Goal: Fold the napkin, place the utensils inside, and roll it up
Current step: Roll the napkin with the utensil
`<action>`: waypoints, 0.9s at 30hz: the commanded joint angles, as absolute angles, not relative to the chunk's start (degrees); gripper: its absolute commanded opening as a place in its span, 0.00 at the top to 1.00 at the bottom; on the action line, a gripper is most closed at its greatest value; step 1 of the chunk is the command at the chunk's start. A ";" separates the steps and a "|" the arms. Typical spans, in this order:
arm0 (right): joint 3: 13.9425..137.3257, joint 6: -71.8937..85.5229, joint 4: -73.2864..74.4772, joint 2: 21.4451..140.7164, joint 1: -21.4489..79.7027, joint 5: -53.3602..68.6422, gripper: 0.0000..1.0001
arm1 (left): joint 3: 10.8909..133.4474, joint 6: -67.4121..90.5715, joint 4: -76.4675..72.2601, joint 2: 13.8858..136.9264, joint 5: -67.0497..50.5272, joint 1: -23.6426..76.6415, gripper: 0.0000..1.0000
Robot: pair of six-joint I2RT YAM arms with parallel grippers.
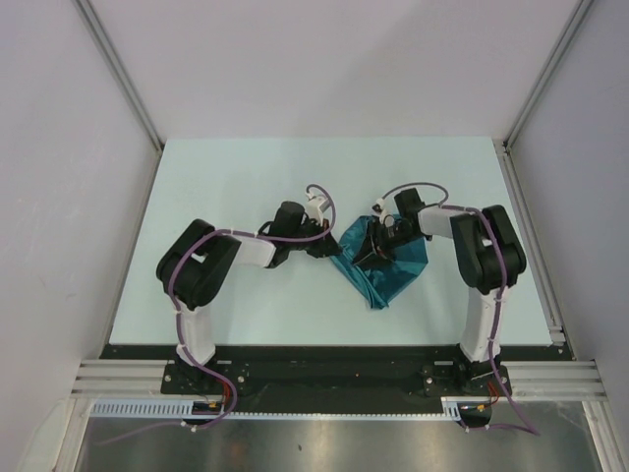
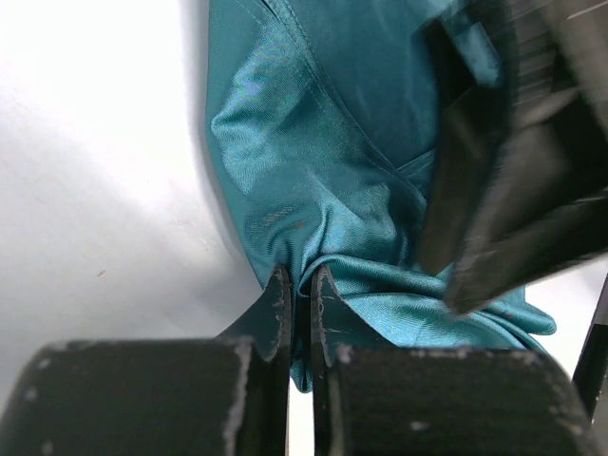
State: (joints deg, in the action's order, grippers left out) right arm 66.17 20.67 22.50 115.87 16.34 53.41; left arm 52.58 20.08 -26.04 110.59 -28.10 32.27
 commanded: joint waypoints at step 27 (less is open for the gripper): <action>51.42 15.47 31.03 85.24 53.17 -20.13 0.36 | 56.86 17.31 -17.14 111.18 -26.98 32.34 1.00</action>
State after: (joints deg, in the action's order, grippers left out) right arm 51.20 15.38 31.27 83.64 52.95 -15.84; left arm 55.75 20.14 -19.11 110.59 -28.49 32.21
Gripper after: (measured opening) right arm 0.663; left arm 0.046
